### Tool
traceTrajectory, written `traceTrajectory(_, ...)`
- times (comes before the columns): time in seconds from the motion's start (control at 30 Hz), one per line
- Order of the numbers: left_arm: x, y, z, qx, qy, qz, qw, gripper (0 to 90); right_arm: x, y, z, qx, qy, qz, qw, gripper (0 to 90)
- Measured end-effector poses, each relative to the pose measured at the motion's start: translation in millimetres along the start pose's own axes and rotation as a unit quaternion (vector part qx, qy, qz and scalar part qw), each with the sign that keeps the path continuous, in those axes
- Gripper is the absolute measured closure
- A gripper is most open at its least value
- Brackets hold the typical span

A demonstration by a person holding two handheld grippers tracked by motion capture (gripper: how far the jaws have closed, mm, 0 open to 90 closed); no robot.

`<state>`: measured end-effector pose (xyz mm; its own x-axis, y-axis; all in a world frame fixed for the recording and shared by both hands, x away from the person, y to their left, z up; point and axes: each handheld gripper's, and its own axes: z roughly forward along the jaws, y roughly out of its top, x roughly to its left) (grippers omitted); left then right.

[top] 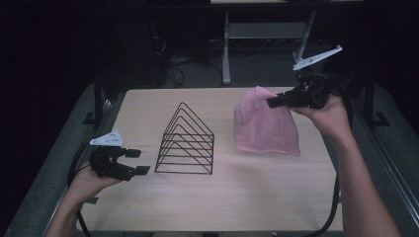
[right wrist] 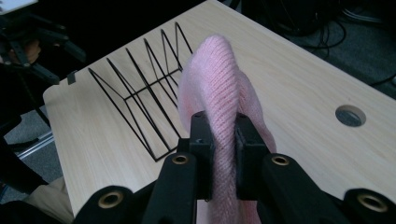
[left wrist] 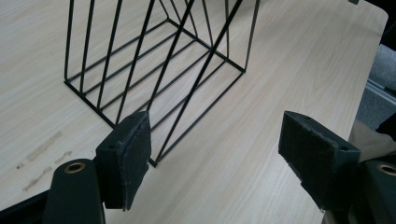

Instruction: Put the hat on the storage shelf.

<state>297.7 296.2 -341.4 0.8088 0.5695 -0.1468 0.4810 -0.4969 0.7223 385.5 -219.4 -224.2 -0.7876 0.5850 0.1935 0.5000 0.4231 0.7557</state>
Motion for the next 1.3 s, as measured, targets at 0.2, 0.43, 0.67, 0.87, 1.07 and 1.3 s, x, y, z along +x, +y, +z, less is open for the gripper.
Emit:
traceTrajectory(0.2,-0.7,18.6,-4.3,-0.002,-0.008,0.015,0.9999,25.6,14.3,17.6,-5.6,-0.007,0.007,-0.020,0.9998,80.4)
traceTrajectory(0.43,-2.2,38.7,-10.7,-0.003,-0.016,0.028,0.9995,25.6,31.0,41.9,-11.8,-0.015,0.010,-0.041,0.9990,80.4)
traceTrajectory(0.67,-3.4,55.6,-14.6,-0.002,-0.023,0.041,0.9989,25.6,47.0,66.5,-10.8,-0.015,0.015,-0.062,0.9978,80.3)
traceTrajectory(0.87,-4.5,69.1,-17.4,-0.001,-0.035,0.052,0.9981,25.6,59.9,85.8,-6.4,-0.014,0.022,-0.084,0.9961,80.3)
traceTrajectory(1.07,-5.7,81.2,-20.6,0.000,-0.044,0.058,0.9973,25.6,72.9,101.7,-2.9,-0.018,0.030,-0.101,0.9943,80.4)
traceTrajectory(1.3,-7.4,95.9,-23.1,-0.003,-0.052,0.070,0.9962,25.7,89.5,120.1,0.1,-0.026,0.044,-0.118,0.9917,80.4)
